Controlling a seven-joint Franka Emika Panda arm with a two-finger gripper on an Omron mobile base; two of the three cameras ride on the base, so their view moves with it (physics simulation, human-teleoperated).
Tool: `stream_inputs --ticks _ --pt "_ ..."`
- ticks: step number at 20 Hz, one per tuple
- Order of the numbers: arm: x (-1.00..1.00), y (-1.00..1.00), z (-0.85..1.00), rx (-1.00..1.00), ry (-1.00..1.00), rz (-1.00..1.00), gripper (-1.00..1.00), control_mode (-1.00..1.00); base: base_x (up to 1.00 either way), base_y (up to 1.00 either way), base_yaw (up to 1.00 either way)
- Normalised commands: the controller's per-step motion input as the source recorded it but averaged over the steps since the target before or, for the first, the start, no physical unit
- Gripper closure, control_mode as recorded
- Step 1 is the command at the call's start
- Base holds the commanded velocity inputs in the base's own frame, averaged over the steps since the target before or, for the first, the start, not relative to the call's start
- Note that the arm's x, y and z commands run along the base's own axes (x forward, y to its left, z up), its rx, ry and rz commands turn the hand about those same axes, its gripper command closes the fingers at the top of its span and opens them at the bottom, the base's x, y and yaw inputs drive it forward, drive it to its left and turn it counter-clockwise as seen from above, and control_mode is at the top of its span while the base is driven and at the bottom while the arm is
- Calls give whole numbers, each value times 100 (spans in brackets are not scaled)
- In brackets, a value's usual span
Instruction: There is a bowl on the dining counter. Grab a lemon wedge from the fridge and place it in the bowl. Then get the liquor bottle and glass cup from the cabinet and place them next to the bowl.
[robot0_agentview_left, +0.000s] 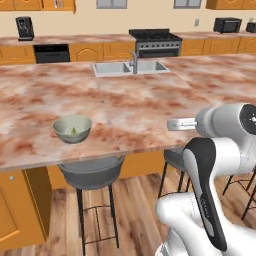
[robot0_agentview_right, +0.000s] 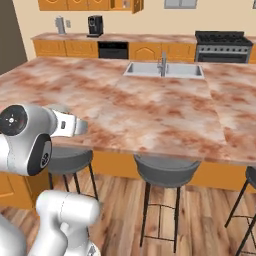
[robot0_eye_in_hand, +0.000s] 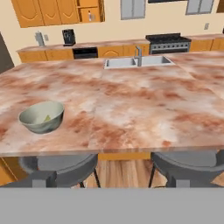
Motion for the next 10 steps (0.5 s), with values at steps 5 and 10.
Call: stream_inputs --ticks 5,10 --pt "0 0 0 0 0 0 -100 100 -23 -100 0" --pt "0 0 0 0 0 0 -100 100 -9 -100 0"
